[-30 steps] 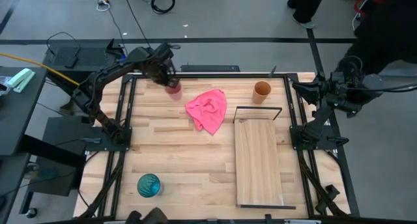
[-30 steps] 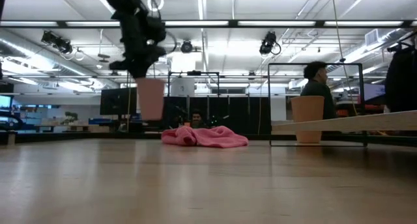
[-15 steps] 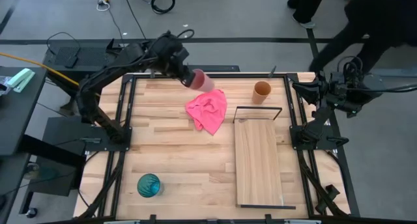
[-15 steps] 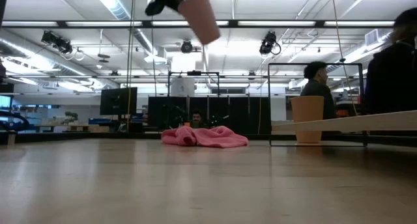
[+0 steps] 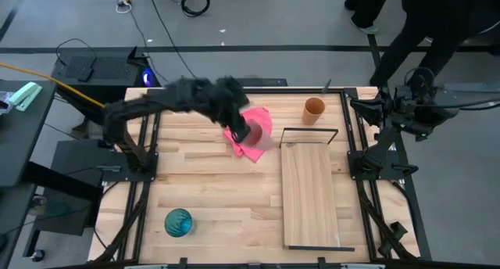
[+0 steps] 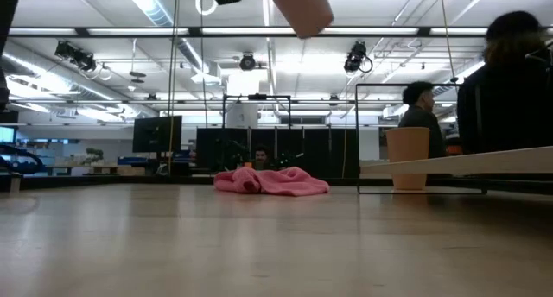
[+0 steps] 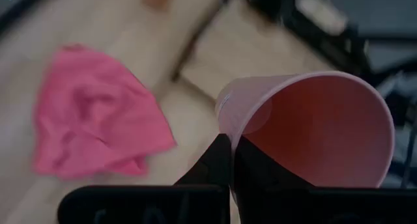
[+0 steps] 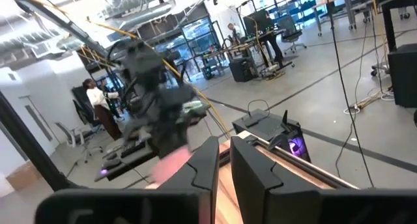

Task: Stack small to large cups/mugs on shelf
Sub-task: Move the pink plastic glass from the top left to the center of the table

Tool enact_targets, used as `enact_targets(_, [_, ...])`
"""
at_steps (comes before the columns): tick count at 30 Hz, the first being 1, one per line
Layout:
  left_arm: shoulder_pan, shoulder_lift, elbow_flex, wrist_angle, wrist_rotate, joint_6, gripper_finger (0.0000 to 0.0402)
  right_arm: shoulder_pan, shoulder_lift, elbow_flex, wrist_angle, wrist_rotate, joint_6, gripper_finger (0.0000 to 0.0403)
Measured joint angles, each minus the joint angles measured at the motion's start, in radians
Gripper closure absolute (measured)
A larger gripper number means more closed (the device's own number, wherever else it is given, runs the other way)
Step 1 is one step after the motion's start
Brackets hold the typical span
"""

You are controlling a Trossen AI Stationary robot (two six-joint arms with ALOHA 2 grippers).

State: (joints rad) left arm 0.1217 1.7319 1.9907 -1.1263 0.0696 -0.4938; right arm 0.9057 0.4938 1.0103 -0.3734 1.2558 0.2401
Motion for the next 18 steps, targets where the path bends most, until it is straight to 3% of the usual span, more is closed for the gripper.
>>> enact_targets(9, [-0.118, 0.226, -0.001, -0.060, 0.004, -0.001, 0.0393, 0.000, 0.006, 0.000, -0.194, -0.080, 0.193, 0.0354])
enact_targets(18, [-0.128, 0.353, -0.002, -0.043, 0.017, -0.005, 0.0393, 0.000, 0.115, 0.000, -0.582, -0.189, 0.687, 0.0354])
